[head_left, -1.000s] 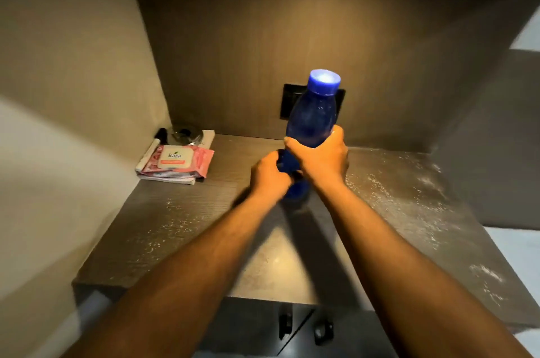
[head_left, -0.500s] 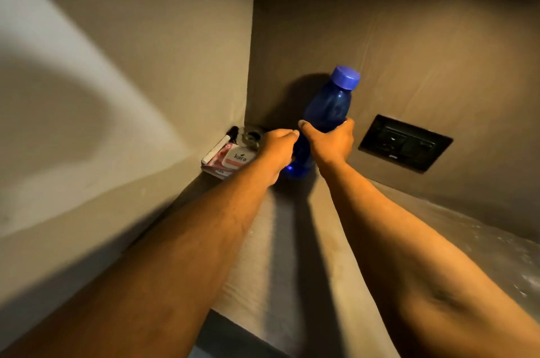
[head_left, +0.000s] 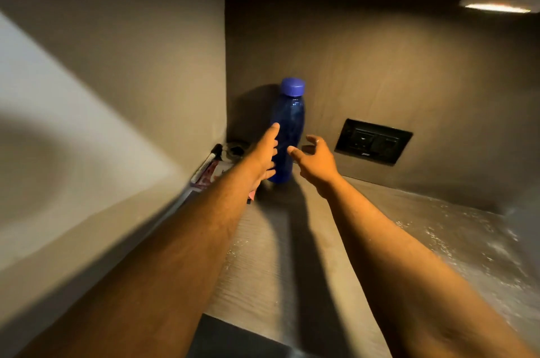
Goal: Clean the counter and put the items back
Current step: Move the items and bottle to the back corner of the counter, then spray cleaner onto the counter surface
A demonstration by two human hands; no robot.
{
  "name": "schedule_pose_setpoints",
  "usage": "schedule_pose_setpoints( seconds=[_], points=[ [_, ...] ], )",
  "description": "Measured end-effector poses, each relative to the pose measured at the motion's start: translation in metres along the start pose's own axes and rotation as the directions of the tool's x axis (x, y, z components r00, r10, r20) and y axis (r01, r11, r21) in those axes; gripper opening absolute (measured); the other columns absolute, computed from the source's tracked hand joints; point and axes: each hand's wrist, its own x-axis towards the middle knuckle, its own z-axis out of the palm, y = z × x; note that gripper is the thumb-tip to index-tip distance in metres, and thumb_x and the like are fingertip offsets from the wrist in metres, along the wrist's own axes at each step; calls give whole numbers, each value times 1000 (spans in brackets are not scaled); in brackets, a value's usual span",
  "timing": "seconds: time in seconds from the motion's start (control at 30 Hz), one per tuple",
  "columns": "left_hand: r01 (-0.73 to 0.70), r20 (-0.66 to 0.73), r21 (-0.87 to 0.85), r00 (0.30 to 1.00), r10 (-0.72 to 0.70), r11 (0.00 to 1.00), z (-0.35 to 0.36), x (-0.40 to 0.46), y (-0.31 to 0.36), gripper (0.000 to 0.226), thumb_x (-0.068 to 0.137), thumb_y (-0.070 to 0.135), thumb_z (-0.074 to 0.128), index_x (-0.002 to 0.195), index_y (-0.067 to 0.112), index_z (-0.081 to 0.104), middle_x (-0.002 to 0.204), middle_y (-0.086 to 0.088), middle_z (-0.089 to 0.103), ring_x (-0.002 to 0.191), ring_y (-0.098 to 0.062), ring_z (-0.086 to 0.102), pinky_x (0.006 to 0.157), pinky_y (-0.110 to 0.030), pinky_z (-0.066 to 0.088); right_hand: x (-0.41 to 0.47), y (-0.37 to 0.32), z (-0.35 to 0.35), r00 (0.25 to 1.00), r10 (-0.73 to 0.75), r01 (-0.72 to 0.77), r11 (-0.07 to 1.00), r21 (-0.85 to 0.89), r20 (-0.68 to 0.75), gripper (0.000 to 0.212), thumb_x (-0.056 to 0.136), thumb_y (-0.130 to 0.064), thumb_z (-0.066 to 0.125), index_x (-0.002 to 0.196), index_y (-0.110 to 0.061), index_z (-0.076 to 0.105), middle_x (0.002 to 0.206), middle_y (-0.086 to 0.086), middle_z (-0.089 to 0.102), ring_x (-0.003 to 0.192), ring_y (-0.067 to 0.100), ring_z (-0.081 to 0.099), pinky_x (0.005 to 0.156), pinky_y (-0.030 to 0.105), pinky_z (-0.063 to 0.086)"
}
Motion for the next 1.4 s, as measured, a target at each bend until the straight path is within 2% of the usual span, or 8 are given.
schedule_pose_setpoints(
  seconds=[0.17, 0.4, 0.67, 0.83, 1.03, 1.13, 1.27, 1.4],
  points=[
    [-52, 1, 142, 999, 53, 988, 7, -29, -11, 88, 77, 77, 43, 142, 16, 41, 140, -9, 49, 120, -31, 51, 91, -41, 43, -61, 2, -48, 994, 32, -38, 998, -59, -102, 57, 87, -39, 69, 133, -13, 50, 120, 10, 63, 109, 24, 60, 96, 48, 51],
    [-181, 167, 309, 977, 134, 934, 65, -110, -69, 65, 49, 87, 48, 72, 27, 58, 91, 3, 60, 97, -28, 62, 94, -50, 49, -185, 60, -133, 891, 209, -230, 973, -3, -402, 46, 88, -35, 68, 124, -9, 58, 115, 12, 63, 107, 28, 61, 96, 52, 51],
    [-356, 538, 330, 832, 135, 874, 208, -206, -168, 61, 81, 43, 70, 133, 15, 53, 134, -5, 55, 117, -18, 55, 99, -34, 46, -371, 137, -270, 633, 269, -350, 936, 43, -726, 29, 87, -46, 65, 104, -22, 64, 102, 4, 69, 93, 24, 68, 80, 47, 60],
    [-420, 667, 379, 742, 72, 825, 323, -284, -243, 58, 83, 35, 71, 133, 13, 52, 136, -3, 55, 122, -19, 53, 86, -20, 44, -485, 205, -358, 505, 350, -433, 894, 120, -789, 42, 85, -44, 69, 113, -12, 64, 105, 10, 68, 93, 27, 67, 84, 49, 56],
    [-423, 686, 523, 724, -71, 740, 470, -352, -362, 59, 81, 42, 70, 131, 16, 53, 132, -4, 56, 121, -21, 53, 97, -28, 42, -601, 317, -464, 391, 253, -545, 838, -1, -885, 34, 89, -34, 65, 111, -8, 66, 99, 10, 71, 92, 25, 64, 86, 20, 38],
    [-454, 707, 575, 694, -135, 680, 541, -392, -421, 49, 84, 37, 68, 125, 14, 58, 119, -3, 61, 116, -23, 57, 95, -29, 44, -658, 373, -506, 309, 261, -608, 794, 21, -915, 46, 84, -34, 70, 121, -9, 60, 112, 13, 65, 104, 29, 61, 90, 34, 44],
    [-468, 732, 617, 636, -244, 632, 618, -424, -473, 54, 87, 28, 67, 135, 10, 50, 137, -9, 54, 122, -22, 52, 97, -28, 42, -700, 448, -553, 298, 485, -709, 689, 150, -822, 79, 77, -44, 77, 137, -4, 45, 131, 21, 56, 122, 38, 52, 99, 45, 41],
    [-483, 718, 645, 649, -253, 592, 673, -425, -514, 53, 87, 24, 66, 135, 7, 50, 136, -11, 54, 115, -27, 58, 97, -37, 48, -701, 518, -587, 403, 564, -688, 706, 167, -721, 58, 75, -46, 78, 115, -9, 59, 114, 15, 66, 109, 34, 61, 85, 38, 46]
  ],
)
